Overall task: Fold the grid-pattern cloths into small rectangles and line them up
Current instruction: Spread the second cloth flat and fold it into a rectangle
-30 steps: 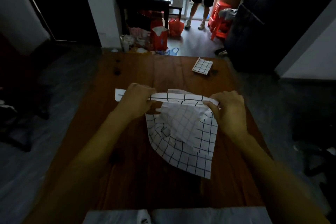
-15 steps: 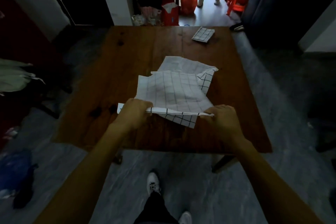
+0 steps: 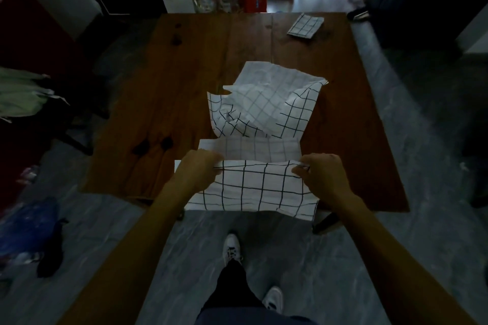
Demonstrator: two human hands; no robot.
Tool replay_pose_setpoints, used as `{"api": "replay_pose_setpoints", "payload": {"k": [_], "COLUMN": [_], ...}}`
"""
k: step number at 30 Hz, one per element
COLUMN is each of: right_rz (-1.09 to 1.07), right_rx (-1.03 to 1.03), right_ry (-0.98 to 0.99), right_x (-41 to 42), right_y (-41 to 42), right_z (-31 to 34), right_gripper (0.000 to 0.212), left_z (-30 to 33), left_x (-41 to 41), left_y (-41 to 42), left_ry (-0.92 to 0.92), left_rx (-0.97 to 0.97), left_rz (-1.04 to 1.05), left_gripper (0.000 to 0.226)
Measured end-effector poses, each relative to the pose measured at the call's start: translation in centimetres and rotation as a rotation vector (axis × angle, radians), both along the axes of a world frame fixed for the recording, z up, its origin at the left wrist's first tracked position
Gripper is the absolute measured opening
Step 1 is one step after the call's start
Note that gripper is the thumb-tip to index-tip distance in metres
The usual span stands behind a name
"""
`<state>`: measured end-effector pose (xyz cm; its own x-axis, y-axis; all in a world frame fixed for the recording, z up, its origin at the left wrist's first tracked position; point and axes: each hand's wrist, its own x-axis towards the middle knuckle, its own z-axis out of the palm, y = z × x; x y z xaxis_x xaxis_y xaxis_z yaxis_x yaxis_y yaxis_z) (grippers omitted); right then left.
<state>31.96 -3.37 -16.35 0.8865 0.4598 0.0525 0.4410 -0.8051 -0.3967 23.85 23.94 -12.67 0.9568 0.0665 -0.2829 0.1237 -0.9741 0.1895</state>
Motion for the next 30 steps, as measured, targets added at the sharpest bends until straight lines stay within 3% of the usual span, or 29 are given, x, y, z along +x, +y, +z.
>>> {"api": "replay_pose_setpoints", "payload": {"k": [10,17,21,24,26,30], "right_rz": [-0.064,-0.158,-0.27,-0.311,-0.251,-0.115], "right_rx": [-0.121,-0.27,-0.332,-0.228,-0.08,0.056], "right_ry": [0.042,0.063,0.095,0.077,0.029,0.038], "right_x": [4.5,7.1,6.7,5.6,4.6,1.4], "right_y": [5.0,7.5,8.2,8.8,9.5,11.7], "right_z": [-5.0,-7.3,-8.6,-9.0,-8.9,-8.8], "right_gripper": [0.013,0.024,0.037,0.052,0.05,0.042], "left_z": [-6.1,-9.5,-11.5,-12.1,-12.3,-12.9], "left_x": [4.2,7.6,8.6,8.3,7.8,5.7], "left_y": [4.2,5.6,5.4,4.8,3.8,1.0], "left_ry": [0.082,-0.137,-0.161,-0.318,-0.398,-0.333], "left_rx": [-0.06,-0.171,-0.044,-0.082,-0.158,-0.239], "left_rz": [0.046,0.062,0.037,0.084,0.103,-0.009], "left_gripper": [0.021,0.032,0.052,0.051,0.041,0.033]}}
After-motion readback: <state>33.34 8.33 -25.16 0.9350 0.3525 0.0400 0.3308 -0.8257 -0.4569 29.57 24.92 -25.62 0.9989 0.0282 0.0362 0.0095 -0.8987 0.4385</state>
